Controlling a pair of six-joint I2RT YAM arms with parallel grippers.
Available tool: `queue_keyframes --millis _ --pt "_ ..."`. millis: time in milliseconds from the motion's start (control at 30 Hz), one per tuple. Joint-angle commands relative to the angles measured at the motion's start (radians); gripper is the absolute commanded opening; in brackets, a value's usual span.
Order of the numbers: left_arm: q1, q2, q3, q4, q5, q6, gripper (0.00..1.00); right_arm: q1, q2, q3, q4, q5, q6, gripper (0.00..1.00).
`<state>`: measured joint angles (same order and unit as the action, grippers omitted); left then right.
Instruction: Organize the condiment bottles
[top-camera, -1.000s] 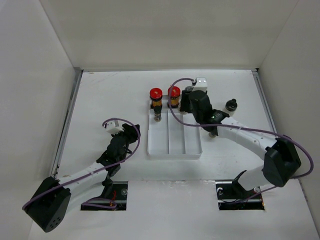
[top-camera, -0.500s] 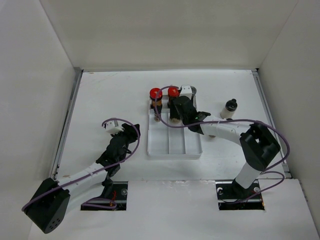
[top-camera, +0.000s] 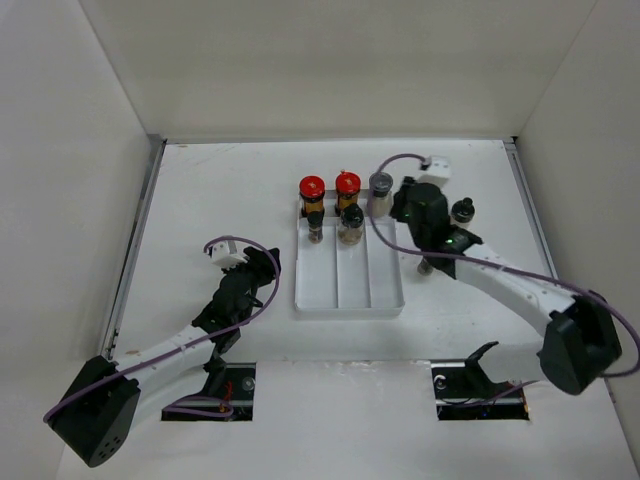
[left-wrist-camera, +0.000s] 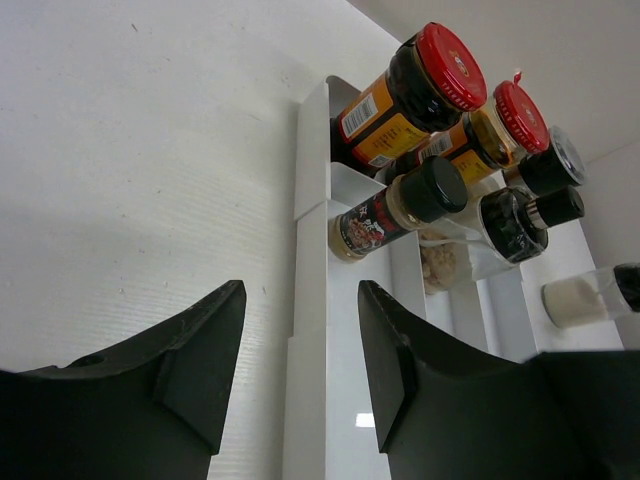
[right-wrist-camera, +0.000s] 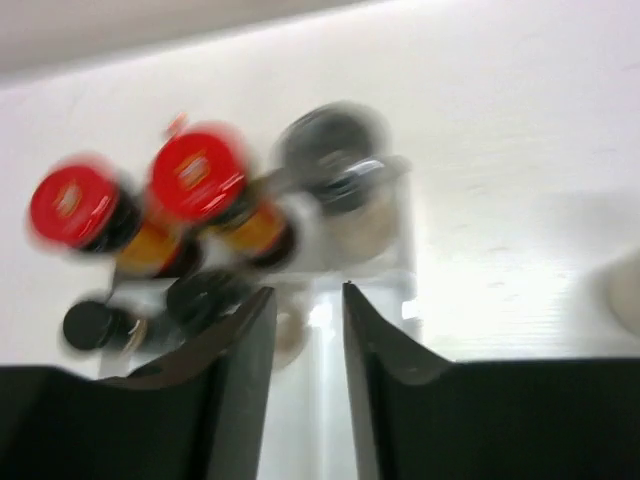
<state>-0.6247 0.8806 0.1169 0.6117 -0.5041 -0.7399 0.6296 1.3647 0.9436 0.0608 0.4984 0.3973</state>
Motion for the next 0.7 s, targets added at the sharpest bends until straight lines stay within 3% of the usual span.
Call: queue_keyframes --millis 0,67,100,200,300,500,667 --pt "-0.005 -0.014 -0.006 0.054 0.007 -0.004 0.47 -0.139 -0.111 -0.074 -0.012 0.089 0.072 0.30" --pt "-0.010 -0.012 -0.003 0.054 0.007 -0.006 0.47 -0.228 -0.148 -0.107 -0.053 0.124 0.095 0.30" --pt "-0.011 -0.017 -0.003 0.053 0.010 -0.006 0.47 -0.270 -0.151 -0.115 -0.071 0.132 0.097 0.36" --pt "-0.008 -0.025 -0.008 0.053 0.010 -0.006 0.47 -0.351 -0.118 -0.112 -0.105 0.153 0.081 0.71" --pt "-0.013 -0.017 -0.005 0.053 0.010 -0.006 0.47 -0.396 -0.060 -0.105 -0.096 0.154 0.061 0.85" --pt "-0.013 -0.016 -0.005 0.054 0.012 -0.004 0.47 -0.435 0.042 -0.049 -0.056 0.092 0.017 0.92" --pt "-0.014 -0.017 -0.005 0.053 0.012 -0.003 0.47 -0.489 0.092 -0.016 -0.046 0.054 0.012 0.87"
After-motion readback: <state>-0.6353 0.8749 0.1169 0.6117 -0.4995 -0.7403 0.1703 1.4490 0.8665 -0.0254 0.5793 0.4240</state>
